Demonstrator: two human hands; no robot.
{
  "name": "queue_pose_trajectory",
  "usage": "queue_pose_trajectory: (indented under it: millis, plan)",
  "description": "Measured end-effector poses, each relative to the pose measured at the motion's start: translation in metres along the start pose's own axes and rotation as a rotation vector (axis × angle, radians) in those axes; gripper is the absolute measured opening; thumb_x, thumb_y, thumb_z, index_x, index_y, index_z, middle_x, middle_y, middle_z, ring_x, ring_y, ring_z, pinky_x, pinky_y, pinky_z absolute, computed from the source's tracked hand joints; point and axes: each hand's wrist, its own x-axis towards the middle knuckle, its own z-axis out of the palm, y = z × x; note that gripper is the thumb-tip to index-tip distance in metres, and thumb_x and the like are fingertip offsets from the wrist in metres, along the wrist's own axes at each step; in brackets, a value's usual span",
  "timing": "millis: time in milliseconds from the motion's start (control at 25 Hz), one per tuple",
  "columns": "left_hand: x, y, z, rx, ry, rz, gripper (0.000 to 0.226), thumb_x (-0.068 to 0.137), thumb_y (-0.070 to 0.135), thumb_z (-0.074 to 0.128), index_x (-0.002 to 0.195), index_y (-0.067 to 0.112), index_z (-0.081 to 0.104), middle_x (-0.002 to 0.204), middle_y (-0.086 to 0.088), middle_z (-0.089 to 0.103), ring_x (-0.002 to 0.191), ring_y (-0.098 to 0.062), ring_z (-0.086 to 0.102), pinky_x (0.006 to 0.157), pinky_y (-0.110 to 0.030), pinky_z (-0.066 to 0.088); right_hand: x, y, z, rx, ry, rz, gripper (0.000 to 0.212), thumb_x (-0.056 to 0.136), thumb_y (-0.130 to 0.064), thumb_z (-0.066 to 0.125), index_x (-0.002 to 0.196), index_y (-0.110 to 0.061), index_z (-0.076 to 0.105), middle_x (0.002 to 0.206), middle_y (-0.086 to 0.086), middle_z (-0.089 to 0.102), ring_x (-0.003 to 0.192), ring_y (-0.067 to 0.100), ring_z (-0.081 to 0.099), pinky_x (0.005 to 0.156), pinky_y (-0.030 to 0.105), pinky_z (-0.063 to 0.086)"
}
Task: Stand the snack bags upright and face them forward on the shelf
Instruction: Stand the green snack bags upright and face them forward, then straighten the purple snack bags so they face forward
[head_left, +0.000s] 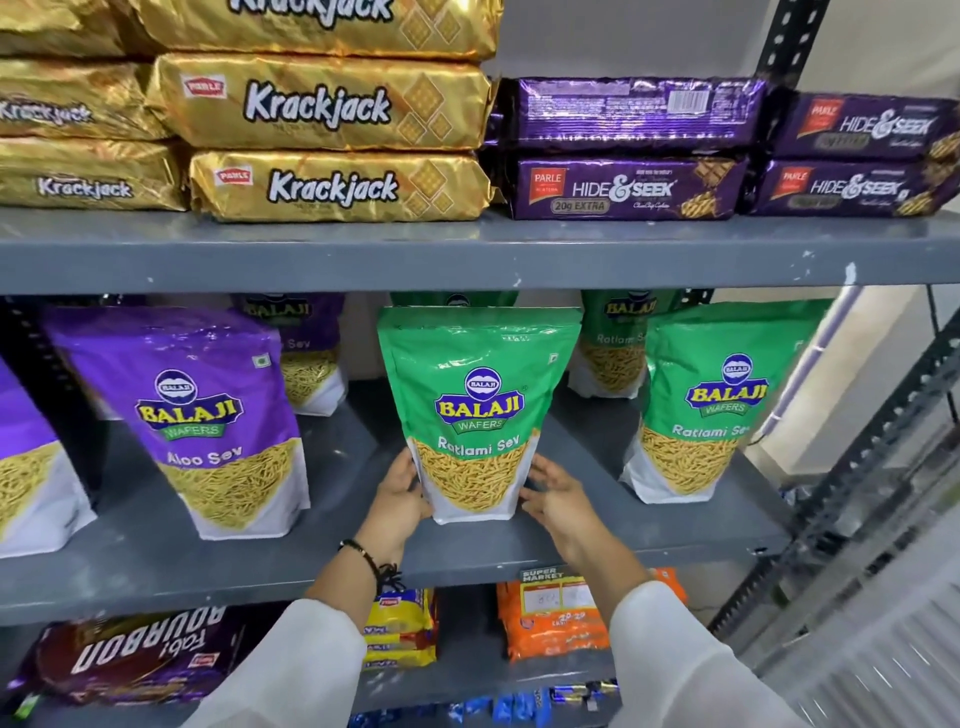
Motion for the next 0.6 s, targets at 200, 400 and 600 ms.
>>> queue_pose_trajectory:
  millis: [200,400,600]
  plan:
    - [0.000,0.005,-0.003,0.028,-0.004,0.001,0.062,0.078,-0.023,0.043,0.112,0.028,0.047,0.121,0.001,0.053,0.107,-0.018,0.054,0.092,-0.041,0.047,0.008,0.004,0.001,0.011,0.146,0.027,0.050,0.078,0.018,0.043,0.112,-0.017,0.055,0.102,0.002,0.062,0.094,0.024,0.061,0.061,0.023,0.046]
    - [-0.006,-0.002,-0.039,0.073,0.150,-0.003,0.054,0.076,-0.027,0.040,0.122,0.000,0.048,0.127,-0.013,0.051,0.113,-0.023,0.052,0.084,-0.033,0.046,-0.009,0.011,0.031,0.287,0.492,-0.020,0.031,0.075,0.014,0.042,0.065,-0.013,0.054,0.062,0.009,0.051,0.053,0.020,0.043,0.047,0.023,0.038]
    - [-0.034,0.016,-0.118,-0.083,0.433,-0.008,0.027,0.076,-0.015,0.051,0.079,0.009,0.064,0.064,0.004,0.072,0.060,-0.006,0.067,0.052,-0.014,0.048,-0.027,0.005,0.102,0.315,0.181,0.020,0.030,0.071,0.020,0.039,0.062,-0.005,0.054,0.063,0.011,0.052,0.052,0.021,0.045,0.043,0.020,0.041]
